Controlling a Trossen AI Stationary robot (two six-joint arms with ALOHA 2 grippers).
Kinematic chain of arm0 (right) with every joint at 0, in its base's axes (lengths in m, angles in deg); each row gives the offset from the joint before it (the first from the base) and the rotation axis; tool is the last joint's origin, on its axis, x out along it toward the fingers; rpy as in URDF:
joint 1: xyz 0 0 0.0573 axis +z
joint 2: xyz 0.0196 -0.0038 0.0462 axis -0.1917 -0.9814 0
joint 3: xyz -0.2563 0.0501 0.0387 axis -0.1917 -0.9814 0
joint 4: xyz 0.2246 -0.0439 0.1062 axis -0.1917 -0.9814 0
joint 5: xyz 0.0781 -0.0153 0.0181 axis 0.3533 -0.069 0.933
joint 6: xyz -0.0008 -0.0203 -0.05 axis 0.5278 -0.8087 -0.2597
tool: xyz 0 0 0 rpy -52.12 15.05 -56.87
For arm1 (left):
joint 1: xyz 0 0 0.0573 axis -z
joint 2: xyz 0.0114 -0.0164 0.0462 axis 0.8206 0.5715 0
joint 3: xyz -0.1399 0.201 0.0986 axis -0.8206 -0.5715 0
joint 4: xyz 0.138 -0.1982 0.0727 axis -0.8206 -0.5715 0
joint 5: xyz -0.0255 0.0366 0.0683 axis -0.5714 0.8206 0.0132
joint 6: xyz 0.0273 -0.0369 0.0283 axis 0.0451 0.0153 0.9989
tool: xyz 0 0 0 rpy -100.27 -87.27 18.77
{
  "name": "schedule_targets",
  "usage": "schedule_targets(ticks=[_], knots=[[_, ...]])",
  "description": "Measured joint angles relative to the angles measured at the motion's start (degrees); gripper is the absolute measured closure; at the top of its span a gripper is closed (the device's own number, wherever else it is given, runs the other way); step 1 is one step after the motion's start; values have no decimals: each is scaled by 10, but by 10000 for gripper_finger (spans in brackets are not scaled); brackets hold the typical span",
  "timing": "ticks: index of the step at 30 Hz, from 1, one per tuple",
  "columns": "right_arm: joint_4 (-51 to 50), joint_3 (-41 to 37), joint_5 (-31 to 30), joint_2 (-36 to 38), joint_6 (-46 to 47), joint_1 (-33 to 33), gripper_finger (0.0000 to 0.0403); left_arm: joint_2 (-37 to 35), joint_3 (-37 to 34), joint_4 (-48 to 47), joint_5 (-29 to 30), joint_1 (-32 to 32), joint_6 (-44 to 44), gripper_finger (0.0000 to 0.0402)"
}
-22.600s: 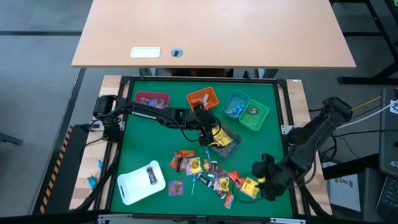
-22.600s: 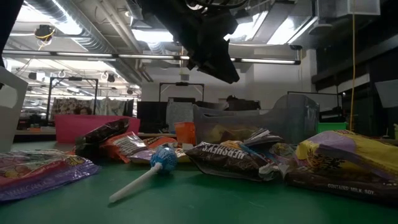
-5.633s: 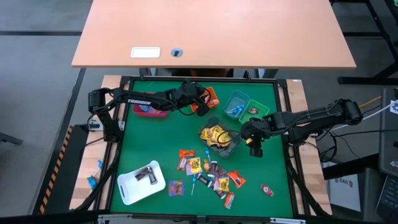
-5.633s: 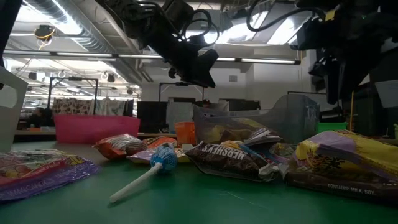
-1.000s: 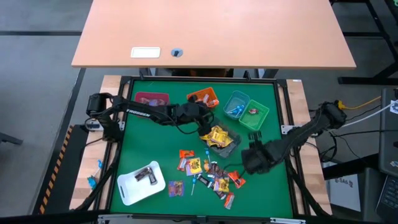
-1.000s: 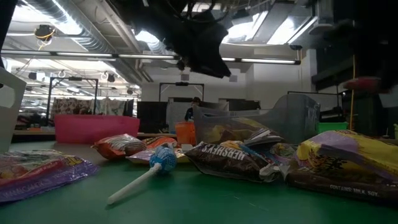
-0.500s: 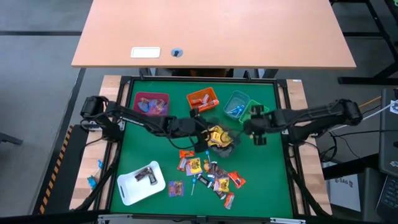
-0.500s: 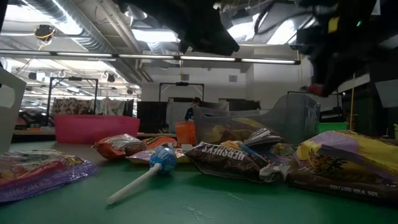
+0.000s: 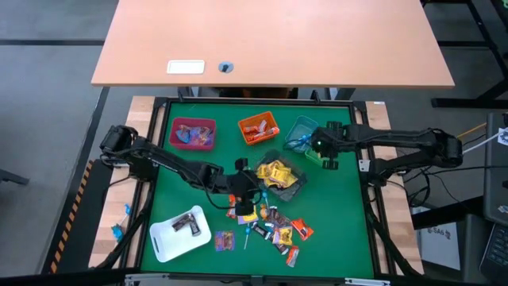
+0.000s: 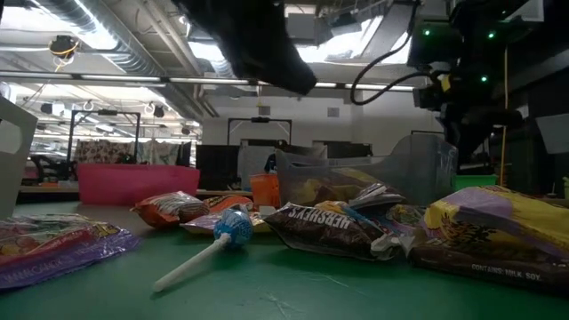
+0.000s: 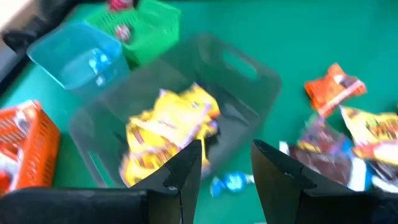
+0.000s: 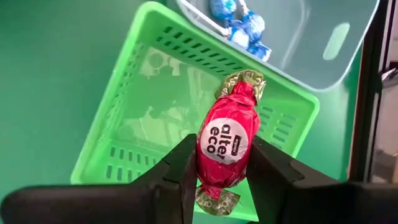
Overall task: Sort candy
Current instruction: Put the red chocolate into the green bin, then put the orange chocolate into the orange bin
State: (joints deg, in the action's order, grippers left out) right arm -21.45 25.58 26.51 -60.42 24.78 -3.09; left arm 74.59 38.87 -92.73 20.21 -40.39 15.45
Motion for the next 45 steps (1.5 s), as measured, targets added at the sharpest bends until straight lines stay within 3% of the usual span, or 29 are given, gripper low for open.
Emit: schedule_targets(ticks=[14,19,27,37,45], knots=[[-2,0,1,0,0,-32,282,0,0,-53,0,49,-23,274],[-3,0,0,0,0,-32,237,0,0,-119,-1,59,-77,274],[0,0,0,0,1,-32,152,3,-1,-170,-60,65,-87,274],[0,0,4,0,1,-31,128,14,-1,-207,-72,64,-359,274],[0,0,5,0,1,-31,127,13,-1,-217,-107,64,-501,274]])
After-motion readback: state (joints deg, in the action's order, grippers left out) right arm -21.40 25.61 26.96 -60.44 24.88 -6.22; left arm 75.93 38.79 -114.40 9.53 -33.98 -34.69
